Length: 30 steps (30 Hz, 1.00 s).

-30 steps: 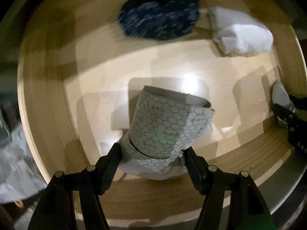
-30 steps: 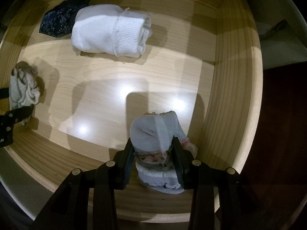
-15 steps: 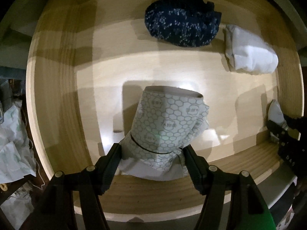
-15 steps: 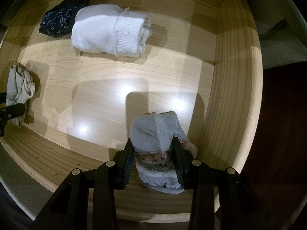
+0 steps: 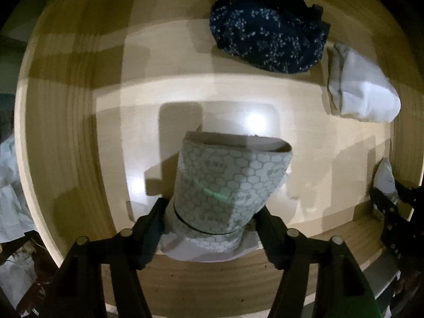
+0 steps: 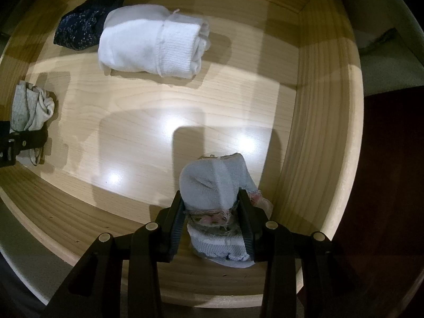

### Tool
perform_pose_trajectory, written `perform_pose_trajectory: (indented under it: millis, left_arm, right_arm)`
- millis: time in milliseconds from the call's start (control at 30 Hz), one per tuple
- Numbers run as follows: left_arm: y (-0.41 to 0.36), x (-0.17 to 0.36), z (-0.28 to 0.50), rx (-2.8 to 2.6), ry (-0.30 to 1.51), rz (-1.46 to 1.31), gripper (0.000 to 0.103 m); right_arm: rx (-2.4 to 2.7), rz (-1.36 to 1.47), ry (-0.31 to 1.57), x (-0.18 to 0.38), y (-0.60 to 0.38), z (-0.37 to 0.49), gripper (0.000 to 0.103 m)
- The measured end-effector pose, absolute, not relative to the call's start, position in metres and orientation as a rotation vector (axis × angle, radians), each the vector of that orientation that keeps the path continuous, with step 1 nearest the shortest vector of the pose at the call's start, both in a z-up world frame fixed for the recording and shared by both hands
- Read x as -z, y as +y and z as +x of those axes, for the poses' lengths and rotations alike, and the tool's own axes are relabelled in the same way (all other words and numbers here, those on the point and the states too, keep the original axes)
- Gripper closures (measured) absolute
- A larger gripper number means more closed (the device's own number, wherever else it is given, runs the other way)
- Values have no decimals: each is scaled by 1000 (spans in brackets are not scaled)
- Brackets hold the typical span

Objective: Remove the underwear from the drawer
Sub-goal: 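Carry the grey hexagon-print garment with the left tool into the box and release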

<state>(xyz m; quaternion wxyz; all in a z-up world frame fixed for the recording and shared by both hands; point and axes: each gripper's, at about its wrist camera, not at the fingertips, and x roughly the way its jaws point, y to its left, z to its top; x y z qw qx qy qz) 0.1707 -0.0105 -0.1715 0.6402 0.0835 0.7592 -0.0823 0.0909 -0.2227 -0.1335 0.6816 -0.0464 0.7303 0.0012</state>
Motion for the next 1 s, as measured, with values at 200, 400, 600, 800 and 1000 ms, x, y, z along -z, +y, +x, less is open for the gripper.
perform_pose_trajectory:
  millis: [200, 400, 600, 800, 1000]
  left_arm:
    - [-11, 162, 169, 186, 1703, 206, 49]
    - [-1, 147, 163, 195, 1675, 199, 50]
    - [-11, 129, 162, 216, 1633, 203, 50]
    - [-10, 101, 151, 233, 1555, 241, 50]
    - [-9, 61, 130, 256, 1461, 258, 50]
  right_arm:
    - [-2, -106, 1639, 132, -223, 91, 67]
    - [1, -108, 1641, 132, -222, 91, 67]
    - [2, -109, 1642, 131, -222, 90, 67]
    - [2, -109, 1642, 131, -222, 91, 67]
    - [3, -114, 1644, 131, -221, 90, 67]
